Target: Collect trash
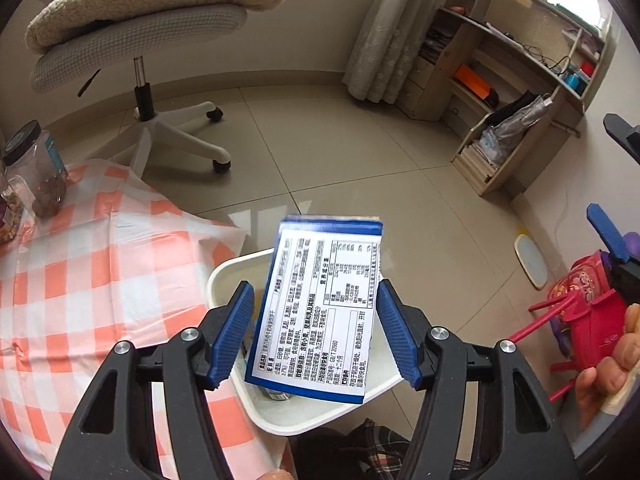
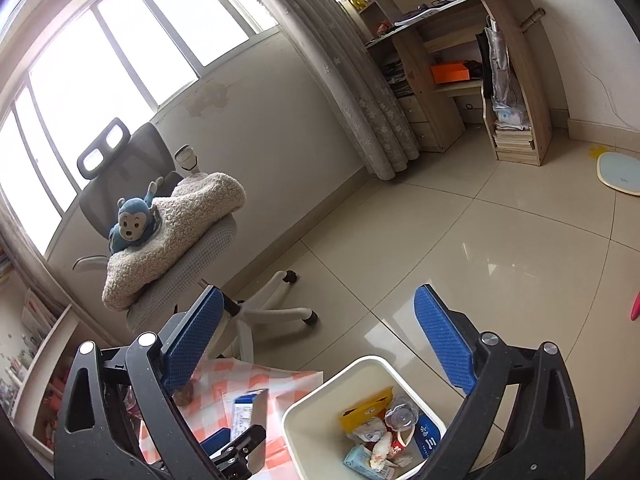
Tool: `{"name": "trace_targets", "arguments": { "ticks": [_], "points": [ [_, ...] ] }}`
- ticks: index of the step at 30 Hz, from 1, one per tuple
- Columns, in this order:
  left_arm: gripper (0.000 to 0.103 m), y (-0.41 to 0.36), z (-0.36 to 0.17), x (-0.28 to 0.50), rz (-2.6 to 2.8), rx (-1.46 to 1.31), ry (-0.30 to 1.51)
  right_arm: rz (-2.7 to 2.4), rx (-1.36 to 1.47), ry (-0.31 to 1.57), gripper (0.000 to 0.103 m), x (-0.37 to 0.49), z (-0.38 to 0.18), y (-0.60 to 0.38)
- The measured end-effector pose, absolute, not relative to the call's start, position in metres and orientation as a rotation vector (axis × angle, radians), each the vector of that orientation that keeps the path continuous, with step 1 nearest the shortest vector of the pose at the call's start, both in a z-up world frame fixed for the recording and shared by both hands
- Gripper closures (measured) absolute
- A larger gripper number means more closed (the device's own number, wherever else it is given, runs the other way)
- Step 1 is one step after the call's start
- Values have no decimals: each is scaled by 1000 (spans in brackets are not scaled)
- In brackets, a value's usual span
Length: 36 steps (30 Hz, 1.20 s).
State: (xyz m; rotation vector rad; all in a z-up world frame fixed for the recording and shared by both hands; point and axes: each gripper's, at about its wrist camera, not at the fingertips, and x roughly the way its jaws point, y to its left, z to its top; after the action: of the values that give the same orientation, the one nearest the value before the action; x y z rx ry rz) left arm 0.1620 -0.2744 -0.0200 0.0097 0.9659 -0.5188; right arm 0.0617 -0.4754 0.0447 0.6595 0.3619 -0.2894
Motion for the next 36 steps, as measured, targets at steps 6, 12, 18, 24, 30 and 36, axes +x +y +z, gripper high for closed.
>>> {"name": "trace_targets", "arguments": {
  "ticks": [6,12,18,24,30,36],
  "points": [
    [30,-264,4,143,-452,76,844,-345,563,356,8,54,52,-468],
    [8,-206,43,100,-221,151,538,-327,402,360,7,56,65,-422],
    [7,-140,70,60,-26,148,355,-283,282,380,7,54,75,-355],
    [7,-85,64,52,40,115,414,-224,230,448,7,51,58,-296],
    [7,-38,28,64,22,24,553,-185,120,490,7,63,35,-241],
    [7,-10,20,70,21,-55,586,-167,61,493,7,73,25,-208]
  ]
}}
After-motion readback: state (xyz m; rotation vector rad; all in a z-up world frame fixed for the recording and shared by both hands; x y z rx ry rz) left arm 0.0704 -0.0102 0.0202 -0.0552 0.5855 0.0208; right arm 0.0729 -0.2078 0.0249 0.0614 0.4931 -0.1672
